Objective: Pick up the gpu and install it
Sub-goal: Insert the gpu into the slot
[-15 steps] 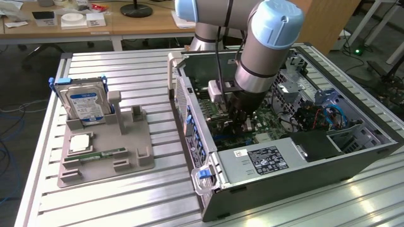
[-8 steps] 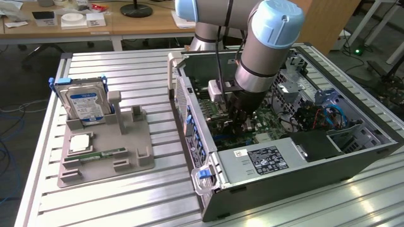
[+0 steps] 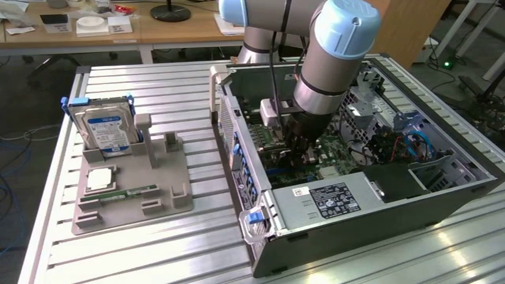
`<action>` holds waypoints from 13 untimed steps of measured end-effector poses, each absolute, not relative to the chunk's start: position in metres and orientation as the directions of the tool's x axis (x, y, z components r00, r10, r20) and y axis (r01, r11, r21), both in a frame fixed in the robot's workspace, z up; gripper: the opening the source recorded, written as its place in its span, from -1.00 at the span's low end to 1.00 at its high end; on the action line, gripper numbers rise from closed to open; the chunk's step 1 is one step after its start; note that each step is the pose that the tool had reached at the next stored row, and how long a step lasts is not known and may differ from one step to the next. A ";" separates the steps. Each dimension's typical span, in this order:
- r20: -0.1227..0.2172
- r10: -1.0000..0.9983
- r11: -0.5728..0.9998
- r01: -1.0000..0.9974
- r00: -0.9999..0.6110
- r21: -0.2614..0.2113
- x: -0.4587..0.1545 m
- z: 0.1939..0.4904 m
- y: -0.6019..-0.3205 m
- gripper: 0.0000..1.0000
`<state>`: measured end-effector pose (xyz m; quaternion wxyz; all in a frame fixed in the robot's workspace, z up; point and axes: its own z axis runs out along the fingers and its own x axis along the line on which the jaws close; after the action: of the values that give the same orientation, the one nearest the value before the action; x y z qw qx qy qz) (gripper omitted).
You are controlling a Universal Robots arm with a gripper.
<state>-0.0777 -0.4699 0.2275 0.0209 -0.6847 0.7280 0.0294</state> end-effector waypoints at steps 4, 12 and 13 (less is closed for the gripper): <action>-0.071 -0.996 0.061 -0.998 -0.062 0.014 -0.078 0.227 -0.470 -0.44; -0.071 -0.996 0.058 -0.998 -0.059 0.014 -0.078 0.227 -0.468 -0.44; -0.071 -0.996 0.058 -0.998 -0.059 0.014 -0.078 0.227 -0.468 -0.44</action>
<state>-0.0777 -0.4678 0.2271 0.0209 -0.6856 0.7271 0.0294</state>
